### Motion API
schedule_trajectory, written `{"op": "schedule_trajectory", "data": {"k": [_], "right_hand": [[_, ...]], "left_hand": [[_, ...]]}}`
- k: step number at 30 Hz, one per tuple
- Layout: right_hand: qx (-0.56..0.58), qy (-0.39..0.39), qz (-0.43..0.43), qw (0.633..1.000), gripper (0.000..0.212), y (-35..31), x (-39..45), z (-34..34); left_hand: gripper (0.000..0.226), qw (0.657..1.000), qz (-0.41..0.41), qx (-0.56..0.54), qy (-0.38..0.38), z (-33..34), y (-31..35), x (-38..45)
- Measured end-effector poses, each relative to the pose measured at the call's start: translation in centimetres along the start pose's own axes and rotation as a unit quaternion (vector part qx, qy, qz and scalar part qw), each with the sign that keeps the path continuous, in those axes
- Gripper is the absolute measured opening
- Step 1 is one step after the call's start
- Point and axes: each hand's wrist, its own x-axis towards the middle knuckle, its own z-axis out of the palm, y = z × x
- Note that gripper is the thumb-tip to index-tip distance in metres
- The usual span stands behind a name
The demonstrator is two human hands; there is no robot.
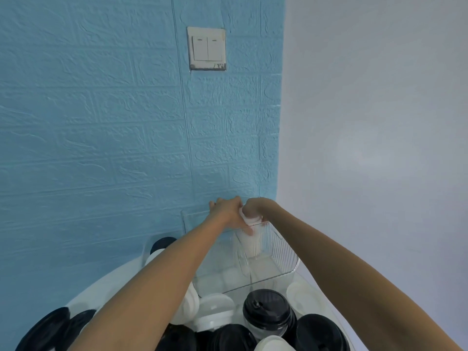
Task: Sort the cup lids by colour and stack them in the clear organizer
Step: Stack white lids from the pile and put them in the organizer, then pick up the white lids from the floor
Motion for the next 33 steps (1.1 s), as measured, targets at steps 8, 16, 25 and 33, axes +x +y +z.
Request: {"op": "schedule_trajectory", "data": {"k": [8, 16, 25, 33], "right_hand": [[0.006, 0.038, 0.018, 0.999, 0.023, 0.5, 1.0, 0.4], [0.041, 0.153, 0.016, 0.987, 0.032, 1.6, 1.1, 2.5], [0.058, 0.162, -0.048, 0.984, 0.025, 2.6, -2.7, 0.6], [0.280, 0.283, -0.103, 0.912, 0.030, 7.1, -14.2, -4.7]], "left_hand": [[0.095, 0.995, 0.011, 0.044, -0.095, -2.6, -0.8, 1.2], [0.055, 0.991, 0.004, 0.107, -0.076, -1.7, -0.3, 0.2], [0.073, 1.000, -0.006, 0.025, 0.008, -1.7, -0.3, -0.4], [0.043, 0.969, 0.079, -0.156, 0.176, -4.9, 7.4, -6.9]]}}
